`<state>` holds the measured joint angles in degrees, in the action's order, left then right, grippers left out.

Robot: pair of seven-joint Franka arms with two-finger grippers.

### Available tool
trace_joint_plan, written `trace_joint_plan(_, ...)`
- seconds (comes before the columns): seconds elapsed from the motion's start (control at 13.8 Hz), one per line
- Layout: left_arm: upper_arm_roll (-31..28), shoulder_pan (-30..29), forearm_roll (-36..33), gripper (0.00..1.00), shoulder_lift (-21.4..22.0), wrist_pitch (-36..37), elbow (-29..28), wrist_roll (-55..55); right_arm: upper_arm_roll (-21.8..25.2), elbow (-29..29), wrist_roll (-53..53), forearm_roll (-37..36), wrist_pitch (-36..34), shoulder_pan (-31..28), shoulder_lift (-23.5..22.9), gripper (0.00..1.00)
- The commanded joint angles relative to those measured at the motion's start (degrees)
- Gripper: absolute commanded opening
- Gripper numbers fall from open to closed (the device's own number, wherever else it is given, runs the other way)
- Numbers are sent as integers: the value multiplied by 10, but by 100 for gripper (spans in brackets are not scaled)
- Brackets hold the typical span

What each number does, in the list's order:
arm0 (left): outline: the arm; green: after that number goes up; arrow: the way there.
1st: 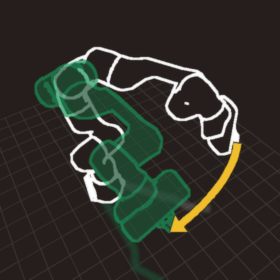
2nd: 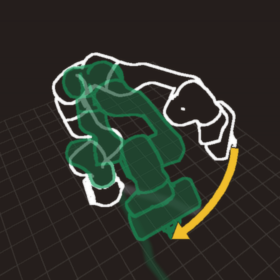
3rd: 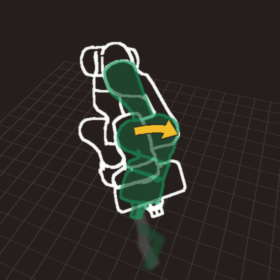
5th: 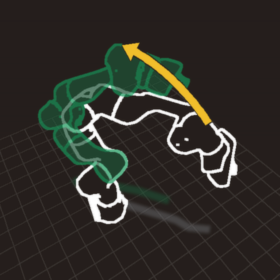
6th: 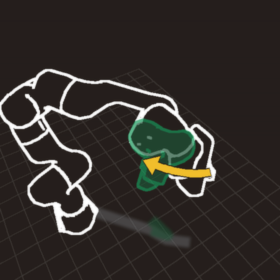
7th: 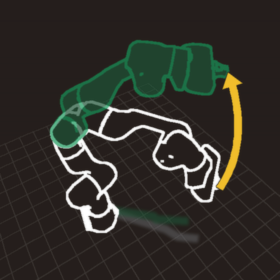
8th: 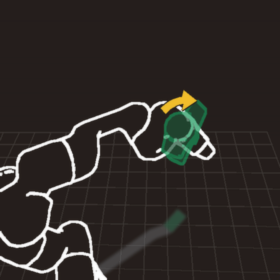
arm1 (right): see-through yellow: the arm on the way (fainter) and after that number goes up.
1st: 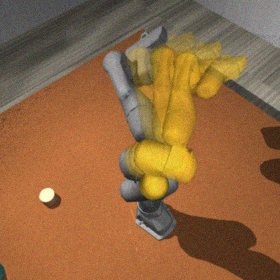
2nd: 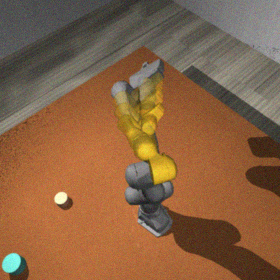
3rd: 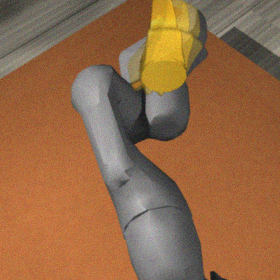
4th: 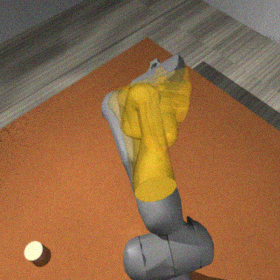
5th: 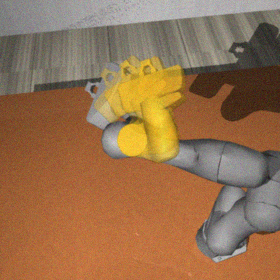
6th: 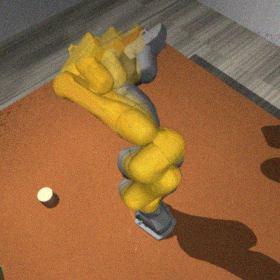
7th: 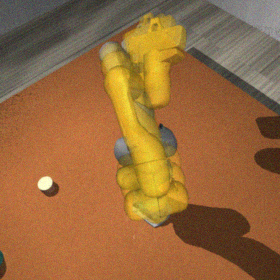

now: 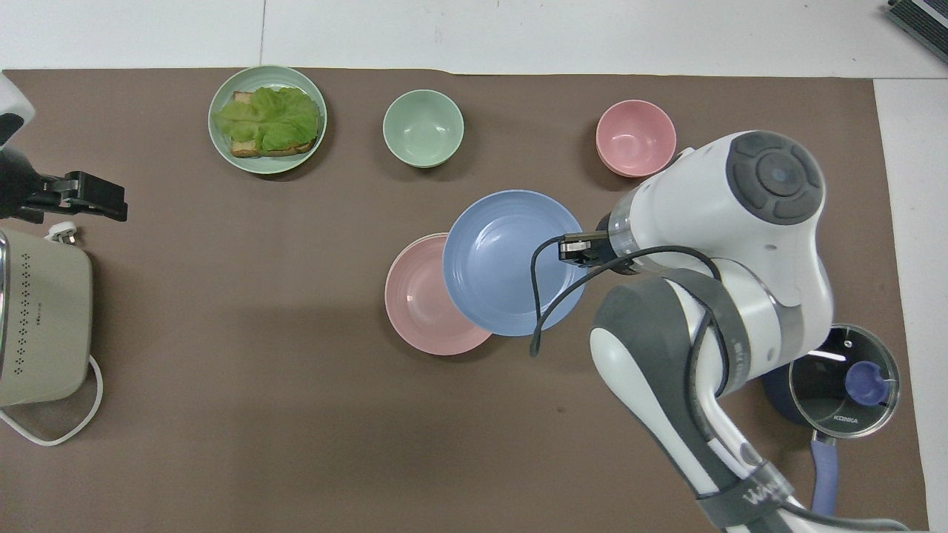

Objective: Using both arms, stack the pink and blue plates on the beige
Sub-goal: 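Carry the blue plate onto the pink plate while the left gripper withdraws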

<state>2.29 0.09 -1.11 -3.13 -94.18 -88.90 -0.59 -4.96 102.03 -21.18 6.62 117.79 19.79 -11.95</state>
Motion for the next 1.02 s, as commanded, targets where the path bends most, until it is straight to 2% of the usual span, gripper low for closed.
trace_joint_plan(0.0, 6, -7, -9, 100, 5, 8, -2, 0, 0, -3, -12, 27, 38, 11, -32, 0)
trace_joint_plan(0.36, 6, -7, -9, 100, 6, 8, -2, -1, 0, 4, -11, 43, 73, 28, -68, 0)
trace_joint_plan(0.94, 6, -7, -9, 100, 6, 8, -2, -1, -2, 46, -3, 43, 121, 32, -69, 0)
